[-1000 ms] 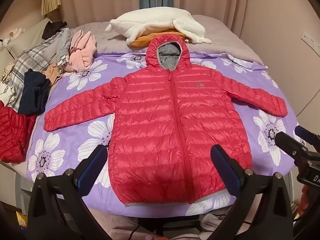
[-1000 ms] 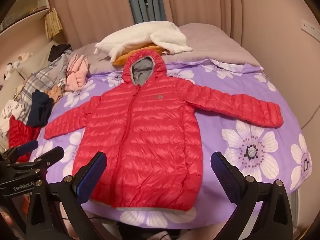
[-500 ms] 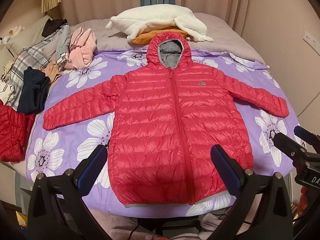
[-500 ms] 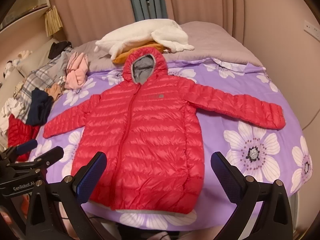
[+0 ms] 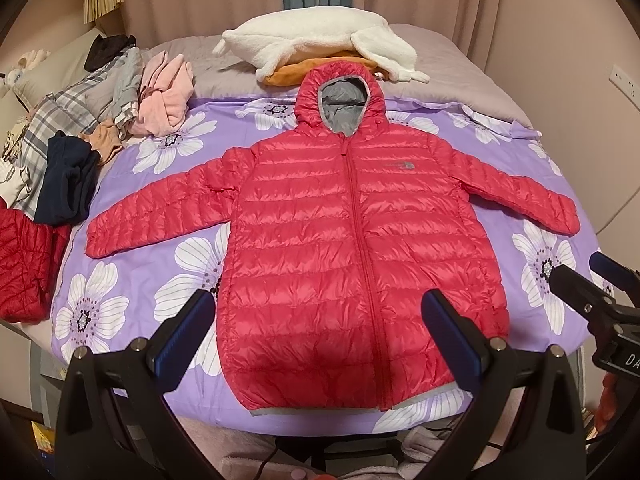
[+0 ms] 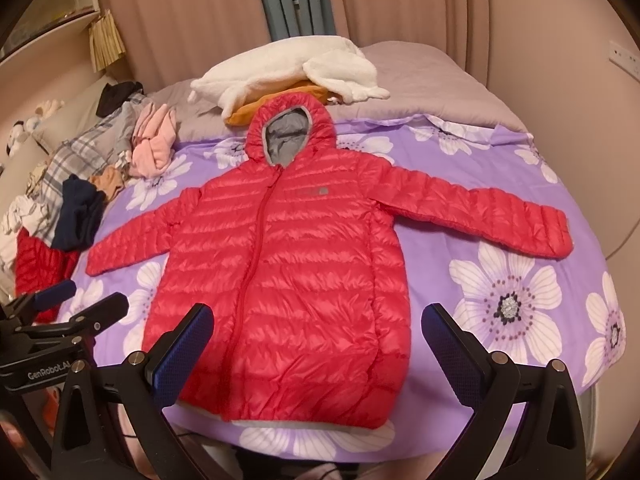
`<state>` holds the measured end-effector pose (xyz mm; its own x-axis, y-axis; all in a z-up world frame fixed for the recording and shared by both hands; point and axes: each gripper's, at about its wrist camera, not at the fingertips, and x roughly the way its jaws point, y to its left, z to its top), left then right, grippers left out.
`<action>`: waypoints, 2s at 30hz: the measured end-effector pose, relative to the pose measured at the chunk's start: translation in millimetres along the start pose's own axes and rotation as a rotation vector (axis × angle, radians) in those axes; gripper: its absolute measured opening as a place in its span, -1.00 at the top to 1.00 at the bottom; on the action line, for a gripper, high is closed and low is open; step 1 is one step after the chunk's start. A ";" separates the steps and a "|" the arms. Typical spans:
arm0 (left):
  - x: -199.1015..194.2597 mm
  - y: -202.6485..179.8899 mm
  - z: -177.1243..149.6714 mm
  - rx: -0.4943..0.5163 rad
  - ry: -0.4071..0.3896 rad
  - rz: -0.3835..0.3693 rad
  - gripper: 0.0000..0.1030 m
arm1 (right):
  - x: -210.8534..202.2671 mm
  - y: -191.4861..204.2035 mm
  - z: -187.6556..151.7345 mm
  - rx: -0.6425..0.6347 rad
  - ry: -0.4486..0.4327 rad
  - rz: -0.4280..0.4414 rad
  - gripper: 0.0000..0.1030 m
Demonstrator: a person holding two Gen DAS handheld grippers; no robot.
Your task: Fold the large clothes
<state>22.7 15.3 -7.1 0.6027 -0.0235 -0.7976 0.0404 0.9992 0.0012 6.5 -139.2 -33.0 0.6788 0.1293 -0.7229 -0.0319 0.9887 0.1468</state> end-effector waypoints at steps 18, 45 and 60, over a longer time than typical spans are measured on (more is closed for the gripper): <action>0.9 -2.5 -2.1 0.017 0.002 0.014 -1.00 | 1.9 -0.1 -1.3 0.006 0.007 0.003 -0.99; 1.7 -3.9 -4.1 0.019 0.006 0.019 -1.00 | 1.8 -0.3 -0.8 0.009 0.018 0.006 -0.99; 7.4 1.3 -3.8 -0.004 0.027 -0.043 -1.00 | 1.3 -1.8 0.0 0.029 0.000 0.028 -1.00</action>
<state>24.2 16.6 -15.3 0.5788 -0.0659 -0.8128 0.0625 0.9974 -0.0364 7.5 -140.8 -34.2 0.6777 0.1566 -0.7184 -0.0296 0.9821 0.1862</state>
